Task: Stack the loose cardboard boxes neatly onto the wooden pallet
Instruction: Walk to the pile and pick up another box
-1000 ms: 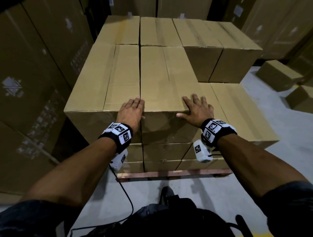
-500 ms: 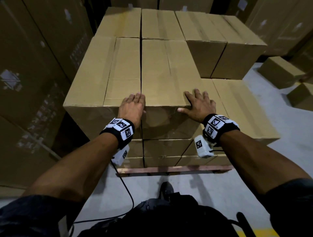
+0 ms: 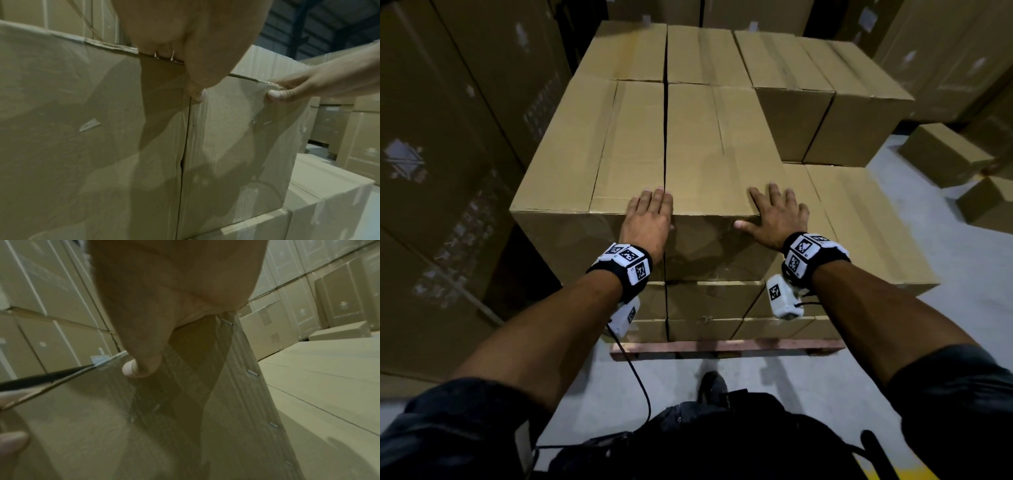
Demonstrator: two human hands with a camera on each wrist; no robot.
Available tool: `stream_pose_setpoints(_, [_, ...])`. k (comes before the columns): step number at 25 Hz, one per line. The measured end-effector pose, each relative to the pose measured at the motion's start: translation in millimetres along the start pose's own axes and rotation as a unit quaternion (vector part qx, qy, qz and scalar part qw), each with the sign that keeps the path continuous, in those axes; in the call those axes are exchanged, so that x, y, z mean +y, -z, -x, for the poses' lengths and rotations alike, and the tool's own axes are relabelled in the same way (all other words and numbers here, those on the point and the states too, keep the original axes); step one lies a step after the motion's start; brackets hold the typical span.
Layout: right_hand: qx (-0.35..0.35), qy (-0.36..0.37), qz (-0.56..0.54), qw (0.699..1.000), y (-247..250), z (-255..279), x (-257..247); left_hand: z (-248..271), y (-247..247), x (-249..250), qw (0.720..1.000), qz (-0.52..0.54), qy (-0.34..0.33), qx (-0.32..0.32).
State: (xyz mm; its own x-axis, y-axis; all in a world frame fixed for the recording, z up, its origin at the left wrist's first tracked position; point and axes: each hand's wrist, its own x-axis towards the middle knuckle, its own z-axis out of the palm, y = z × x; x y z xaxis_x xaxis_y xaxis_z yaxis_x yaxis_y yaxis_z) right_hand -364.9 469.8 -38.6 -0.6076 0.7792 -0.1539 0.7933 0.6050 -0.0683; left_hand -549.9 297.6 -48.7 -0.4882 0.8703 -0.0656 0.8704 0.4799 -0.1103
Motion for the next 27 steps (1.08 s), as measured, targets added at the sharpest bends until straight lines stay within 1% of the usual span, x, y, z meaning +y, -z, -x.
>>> stream_pose_setpoints(5, [0.009, 0.006, -0.006, 1.000, -5.2, 13.3, -3.3, 4.7, -1.2, 1.9, 1.000, 0.019, 0.008, 0.007])
stream_pose_setpoints(10, [0.018, 0.022, 0.016, 0.999, -9.5, 30.9, -0.3, 16.7, -1.2, 12.5, 0.999, 0.042, 0.010, 0.024])
stream_pose_setpoints(16, [0.037, 0.039, -0.018, 0.998, -3.1, 35.1, 5.5, 25.6, -0.1, 16.2, 0.997, 0.056, 0.000, 0.045])
stream_pose_setpoints(18, [0.038, 0.021, -0.029, 0.999, 4.1, 30.3, 7.1, 20.5, 3.9, 13.8, 0.997, 0.064, -0.006, 0.053])
stream_pose_setpoints(22, [0.012, -0.008, -0.037, 0.999, 5.2, 18.5, 6.4, 9.2, 9.4, 10.2, 0.998, 0.044, -0.017, 0.035])
stream_pose_setpoints(24, [0.028, -0.011, -0.029, 0.999, 0.5, 17.7, 6.8, 4.9, 7.4, 9.7, 0.998, 0.037, -0.013, 0.038])
stream_pose_setpoints(27, [0.051, -0.017, -0.028, 0.998, -6.5, 21.3, 9.4, 2.1, 1.0, 11.0, 0.997, 0.040, -0.016, 0.060])
